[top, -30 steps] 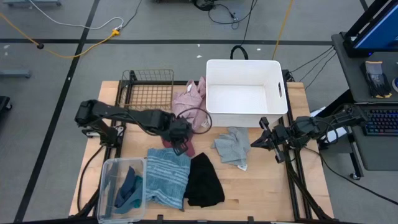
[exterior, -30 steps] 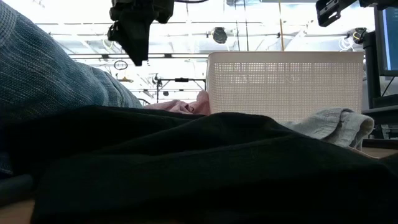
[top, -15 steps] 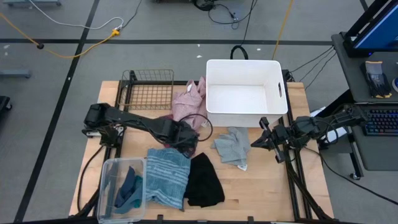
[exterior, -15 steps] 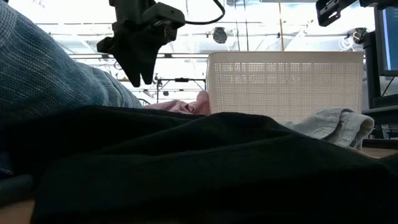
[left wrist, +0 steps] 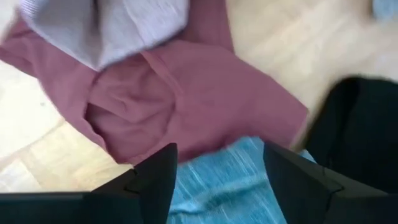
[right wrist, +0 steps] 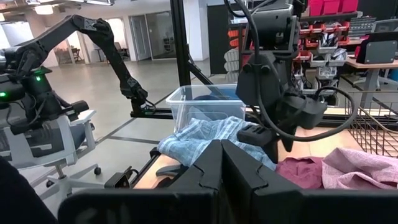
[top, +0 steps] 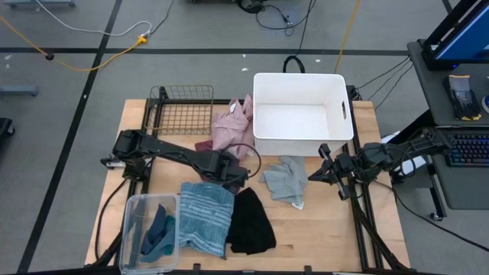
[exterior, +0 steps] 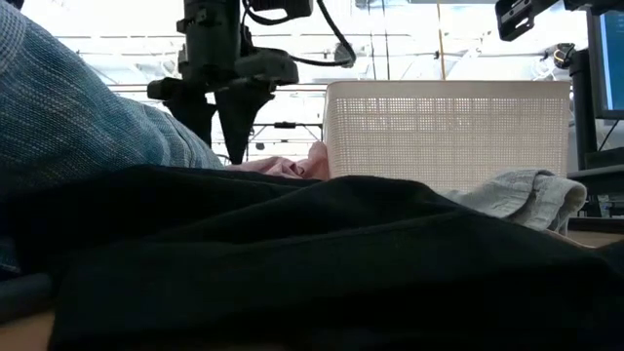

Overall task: Pick & Place Cloths
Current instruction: Put the red underwear into the wire basket

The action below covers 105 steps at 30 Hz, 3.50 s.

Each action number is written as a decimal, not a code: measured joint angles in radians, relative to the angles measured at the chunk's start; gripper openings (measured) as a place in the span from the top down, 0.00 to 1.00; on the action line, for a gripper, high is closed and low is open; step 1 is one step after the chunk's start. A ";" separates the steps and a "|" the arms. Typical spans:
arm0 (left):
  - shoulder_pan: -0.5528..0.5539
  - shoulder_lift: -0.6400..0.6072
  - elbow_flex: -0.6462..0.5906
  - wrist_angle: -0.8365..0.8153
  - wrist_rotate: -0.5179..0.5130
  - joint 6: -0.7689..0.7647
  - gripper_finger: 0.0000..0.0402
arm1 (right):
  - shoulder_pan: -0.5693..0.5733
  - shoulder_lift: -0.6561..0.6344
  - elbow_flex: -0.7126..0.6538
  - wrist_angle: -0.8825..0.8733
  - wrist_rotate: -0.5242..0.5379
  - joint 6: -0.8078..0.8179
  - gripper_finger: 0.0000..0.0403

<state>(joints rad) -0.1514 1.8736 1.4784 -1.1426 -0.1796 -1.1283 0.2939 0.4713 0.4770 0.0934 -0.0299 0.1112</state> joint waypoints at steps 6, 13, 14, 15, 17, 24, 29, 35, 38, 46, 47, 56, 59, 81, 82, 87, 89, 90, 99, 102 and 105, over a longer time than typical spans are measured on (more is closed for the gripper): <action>0.015 0.005 -0.032 0.015 -0.035 -0.041 0.32 | 0.000 0.000 0.000 0.000 0.000 0.000 1.00; 0.028 0.005 -0.127 0.117 -0.023 -0.084 0.32 | 0.000 0.000 0.000 0.000 0.000 0.000 1.00; 0.030 0.006 -0.144 0.140 -0.023 -0.089 0.32 | 0.000 0.000 0.000 0.001 0.000 0.000 1.00; 0.033 0.006 -0.158 0.166 -0.023 -0.092 0.31 | 0.000 0.000 0.000 0.001 0.000 0.000 1.00; 0.041 0.006 -0.179 0.199 -0.024 -0.098 0.31 | 0.000 0.000 0.000 0.001 0.000 0.000 1.00; 0.062 0.006 -0.239 0.289 -0.023 -0.097 0.32 | 0.000 0.000 0.000 0.002 0.000 0.000 1.00; 0.062 0.018 -0.249 0.291 -0.022 -0.081 0.32 | 0.000 0.000 0.000 0.003 0.000 0.000 1.00; 0.061 0.035 -0.248 0.328 0.013 -0.051 0.33 | 0.000 0.000 0.000 0.003 0.000 0.000 1.00; 0.061 0.043 -0.246 0.333 0.014 -0.060 0.39 | 0.000 0.000 0.000 0.003 -0.001 0.000 1.00; 0.061 0.036 -0.248 0.330 0.015 -0.045 0.71 | 0.000 0.000 0.000 0.003 0.000 0.007 1.00; 0.061 0.036 -0.248 0.331 0.017 -0.038 0.76 | 0.000 0.000 0.000 0.003 0.000 0.007 1.00; 0.071 -0.056 -0.251 0.326 0.005 0.027 0.97 | 0.000 0.000 0.000 0.003 0.000 0.007 1.00; 0.082 -0.106 -0.251 0.310 -0.002 0.036 0.99 | 0.000 0.000 0.000 0.003 0.000 0.007 1.00; -0.018 -0.732 -0.249 0.490 -0.182 0.140 1.00 | 0.000 0.000 0.000 0.007 0.000 0.005 1.00; -0.027 -0.750 -0.249 0.514 -0.192 0.166 1.00 | 0.000 0.000 0.000 0.007 0.000 0.005 1.00; -0.069 -0.807 -0.249 0.709 -0.186 0.382 1.00 | 0.000 0.000 0.000 0.007 0.000 0.004 1.00; -0.084 -0.823 -0.249 0.796 -0.159 0.460 1.00 | 0.000 0.000 0.000 0.007 0.000 0.004 1.00; -0.091 -0.829 -0.249 0.832 -0.147 0.493 1.00 | 0.000 0.000 0.000 0.007 0.000 0.004 1.00; -0.147 -0.834 -0.248 1.250 -0.007 0.722 1.00 | 0.000 0.000 0.000 0.007 0.000 -0.004 1.00; -0.160 -0.833 -0.248 1.301 0.057 0.774 1.00 | 0.000 0.000 0.000 0.006 0.000 -0.004 1.00; -0.173 -0.833 -0.248 1.315 0.088 0.813 1.00 | 0.000 0.000 0.000 0.006 0.000 -0.004 1.00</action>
<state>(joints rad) -0.3249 1.0405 1.2301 0.1728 -0.0913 -0.3150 0.2943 0.4713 0.4767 0.0998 -0.0299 0.1074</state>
